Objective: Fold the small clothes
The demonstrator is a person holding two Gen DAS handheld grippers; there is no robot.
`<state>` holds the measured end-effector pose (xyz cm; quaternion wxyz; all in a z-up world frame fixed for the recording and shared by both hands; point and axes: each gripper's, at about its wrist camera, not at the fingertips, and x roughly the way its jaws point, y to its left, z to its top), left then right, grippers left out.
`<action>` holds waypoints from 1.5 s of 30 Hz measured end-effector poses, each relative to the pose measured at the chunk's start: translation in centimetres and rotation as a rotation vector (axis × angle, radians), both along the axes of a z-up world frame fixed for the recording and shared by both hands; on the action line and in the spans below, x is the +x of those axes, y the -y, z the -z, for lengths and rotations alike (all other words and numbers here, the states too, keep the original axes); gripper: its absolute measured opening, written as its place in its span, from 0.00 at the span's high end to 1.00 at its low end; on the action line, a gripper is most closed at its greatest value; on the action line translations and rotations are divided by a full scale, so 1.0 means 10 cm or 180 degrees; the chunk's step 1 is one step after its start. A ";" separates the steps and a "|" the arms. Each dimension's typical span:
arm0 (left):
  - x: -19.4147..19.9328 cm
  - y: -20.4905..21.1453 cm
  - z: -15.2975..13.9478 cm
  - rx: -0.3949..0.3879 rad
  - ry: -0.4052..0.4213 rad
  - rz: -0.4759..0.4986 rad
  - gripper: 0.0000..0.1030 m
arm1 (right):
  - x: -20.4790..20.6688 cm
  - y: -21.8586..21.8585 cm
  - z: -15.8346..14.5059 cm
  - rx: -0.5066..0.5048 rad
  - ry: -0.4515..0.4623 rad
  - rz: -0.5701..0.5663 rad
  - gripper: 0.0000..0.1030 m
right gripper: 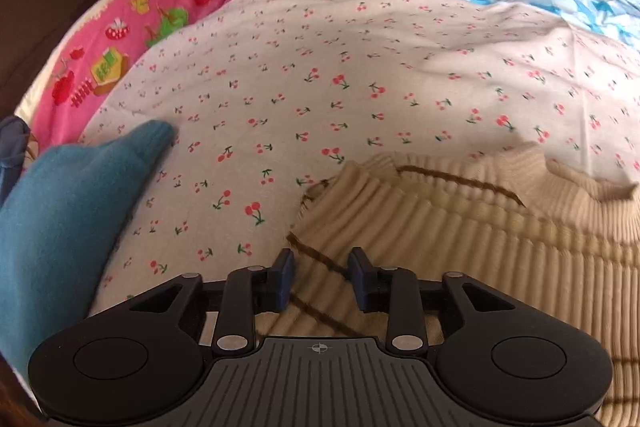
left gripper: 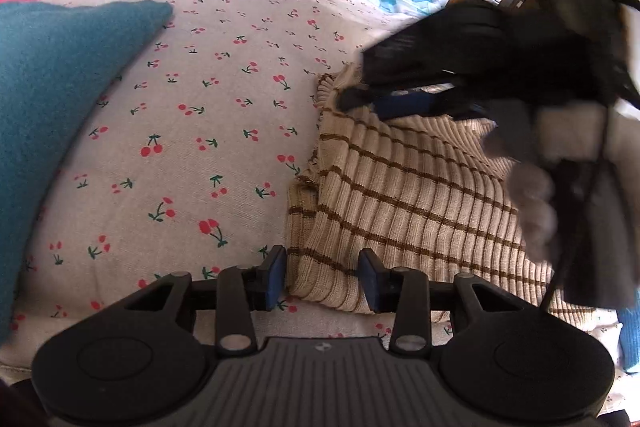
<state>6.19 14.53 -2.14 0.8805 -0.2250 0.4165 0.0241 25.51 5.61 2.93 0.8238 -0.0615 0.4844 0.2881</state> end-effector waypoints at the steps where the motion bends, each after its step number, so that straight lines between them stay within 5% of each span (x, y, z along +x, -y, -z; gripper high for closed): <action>1: 0.00 0.00 0.00 -0.0010 0.0002 0.0011 0.57 | 0.02 -0.07 0.02 -0.0062 0.0018 -0.0018 0.65; 10: -0.02 -0.01 0.00 -0.0077 0.0032 0.0088 0.57 | 0.04 -0.65 0.29 -0.0911 0.0304 -0.0370 0.59; 13: -0.04 -0.04 -0.01 -0.0118 0.0040 0.0066 0.57 | 0.01 -0.73 0.32 -0.1076 0.0409 -0.0485 0.63; 15: -0.07 -0.06 -0.04 -0.0146 0.0083 0.0015 0.56 | 0.02 -0.70 0.31 -0.1129 0.0443 -0.0500 0.76; 22: -0.18 -0.10 -0.12 -0.0103 0.0283 -0.0210 0.45 | 0.04 -0.52 0.16 -0.0868 0.0392 -0.0448 0.86; 26: -0.23 -0.05 -0.17 0.0088 0.0345 -0.0350 0.28 | 0.06 -0.37 0.07 -0.0639 0.0369 -0.0376 0.87; 33: -0.11 0.17 -0.14 0.0550 0.0273 -0.0141 0.12 | 0.08 -0.09 -0.07 -0.0240 0.0306 -0.0274 0.87; 38: -0.07 0.24 -0.11 0.0580 0.0180 -0.0106 0.11 | 0.08 0.08 -0.17 -0.0044 0.0307 -0.0235 0.88; 45: 0.01 0.13 0.01 0.0240 0.0158 -0.0429 0.10 | 0.11 0.16 -0.21 0.0180 0.0227 -0.0163 0.88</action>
